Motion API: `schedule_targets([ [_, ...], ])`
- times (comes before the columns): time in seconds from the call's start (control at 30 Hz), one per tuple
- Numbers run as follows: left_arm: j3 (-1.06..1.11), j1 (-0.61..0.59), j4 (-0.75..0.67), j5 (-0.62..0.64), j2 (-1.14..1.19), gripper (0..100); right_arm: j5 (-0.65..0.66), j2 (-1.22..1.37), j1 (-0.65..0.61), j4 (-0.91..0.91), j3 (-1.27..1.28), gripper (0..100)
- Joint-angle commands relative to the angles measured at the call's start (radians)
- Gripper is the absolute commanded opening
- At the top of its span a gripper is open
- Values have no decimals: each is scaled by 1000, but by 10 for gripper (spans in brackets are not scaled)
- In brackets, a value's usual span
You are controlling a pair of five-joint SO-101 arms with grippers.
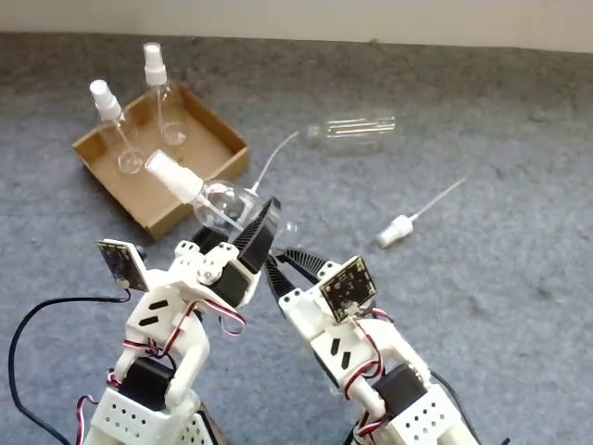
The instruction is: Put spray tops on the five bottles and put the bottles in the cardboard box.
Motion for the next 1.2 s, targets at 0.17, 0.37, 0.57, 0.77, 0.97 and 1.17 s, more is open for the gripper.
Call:
schedule_targets([
  [0.17, 21, 18, 14, -14, 2, 56, 6, -15, 140, -73, 125, 12],
  [0.37, 21, 8, 14, -14, 2, 56, 6, -15, 142, -71, 125, 12],
  [0.57, 21, -56, 14, -14, 2, 56, 6, -15, 142, -70, 125, 12],
  [0.77, 21, -240, 11, -12, 2, 54, 6, -8, 142, -70, 125, 12],
  [0.97, 21, -236, 14, -12, 2, 55, 6, -7, 142, -70, 125, 12],
  [1.17, 21, -139, 12, -12, 2, 56, -2, -10, 128, -70, 131, 12],
])
